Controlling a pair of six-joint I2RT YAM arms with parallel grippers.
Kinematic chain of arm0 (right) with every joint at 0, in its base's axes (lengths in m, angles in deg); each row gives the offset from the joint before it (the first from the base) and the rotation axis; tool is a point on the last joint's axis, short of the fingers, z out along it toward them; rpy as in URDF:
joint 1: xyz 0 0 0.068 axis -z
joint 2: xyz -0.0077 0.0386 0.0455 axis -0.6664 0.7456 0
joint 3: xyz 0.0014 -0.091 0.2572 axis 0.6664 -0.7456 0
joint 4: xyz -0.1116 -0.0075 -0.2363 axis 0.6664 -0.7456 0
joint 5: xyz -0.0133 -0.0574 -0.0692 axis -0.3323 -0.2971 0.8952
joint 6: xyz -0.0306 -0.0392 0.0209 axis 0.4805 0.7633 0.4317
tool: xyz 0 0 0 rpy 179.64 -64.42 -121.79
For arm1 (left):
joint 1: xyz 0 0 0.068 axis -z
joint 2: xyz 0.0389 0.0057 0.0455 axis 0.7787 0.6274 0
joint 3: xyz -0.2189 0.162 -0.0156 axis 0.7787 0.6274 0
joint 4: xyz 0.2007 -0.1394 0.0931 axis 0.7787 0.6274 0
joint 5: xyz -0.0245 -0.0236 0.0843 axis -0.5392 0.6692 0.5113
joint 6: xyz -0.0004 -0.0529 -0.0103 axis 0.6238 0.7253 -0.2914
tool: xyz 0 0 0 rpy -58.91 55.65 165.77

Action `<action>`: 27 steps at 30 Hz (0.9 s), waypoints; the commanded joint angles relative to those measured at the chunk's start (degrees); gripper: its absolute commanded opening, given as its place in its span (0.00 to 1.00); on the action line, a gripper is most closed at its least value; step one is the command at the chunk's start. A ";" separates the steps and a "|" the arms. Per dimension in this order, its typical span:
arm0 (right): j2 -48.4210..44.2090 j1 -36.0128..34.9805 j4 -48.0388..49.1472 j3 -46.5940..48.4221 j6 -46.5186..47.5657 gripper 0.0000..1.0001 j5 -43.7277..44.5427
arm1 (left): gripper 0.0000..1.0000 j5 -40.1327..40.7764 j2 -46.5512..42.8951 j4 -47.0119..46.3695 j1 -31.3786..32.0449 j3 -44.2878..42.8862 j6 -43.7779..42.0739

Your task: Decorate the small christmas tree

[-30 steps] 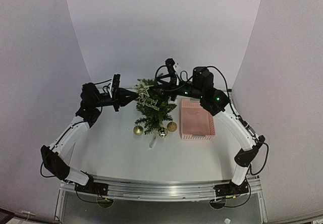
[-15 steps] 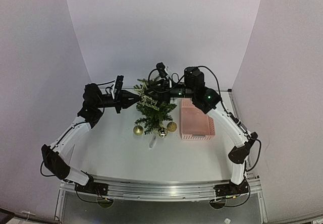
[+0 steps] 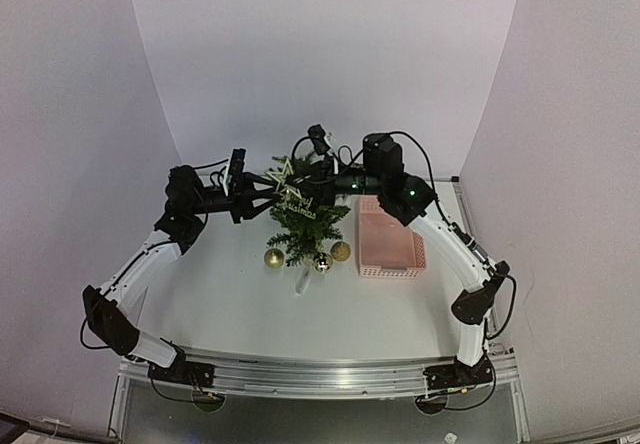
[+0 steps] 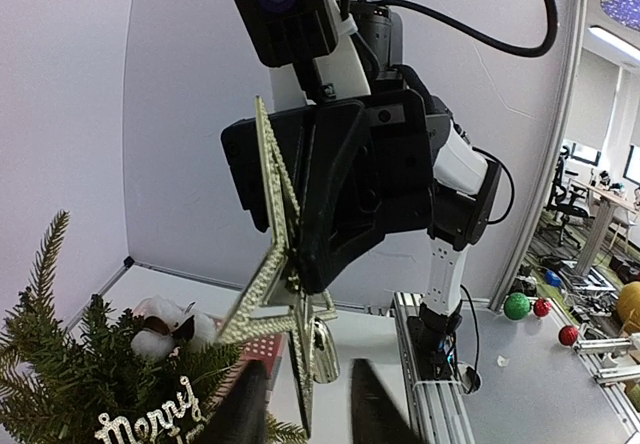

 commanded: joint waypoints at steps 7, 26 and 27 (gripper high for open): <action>-13.27 0.12 27.84 -23.80 8.39 0.00 26.36 | 0.98 13.30 -5.13 2.48 -2.22 3.45 -7.81; -2.60 1.42 14.60 -8.78 18.03 0.00 29.46 | 1.00 21.27 -6.02 8.62 -6.22 9.73 -12.13; -2.20 1.55 14.57 -8.54 17.72 0.00 29.53 | 1.00 21.37 -5.94 8.63 -6.41 9.73 -11.91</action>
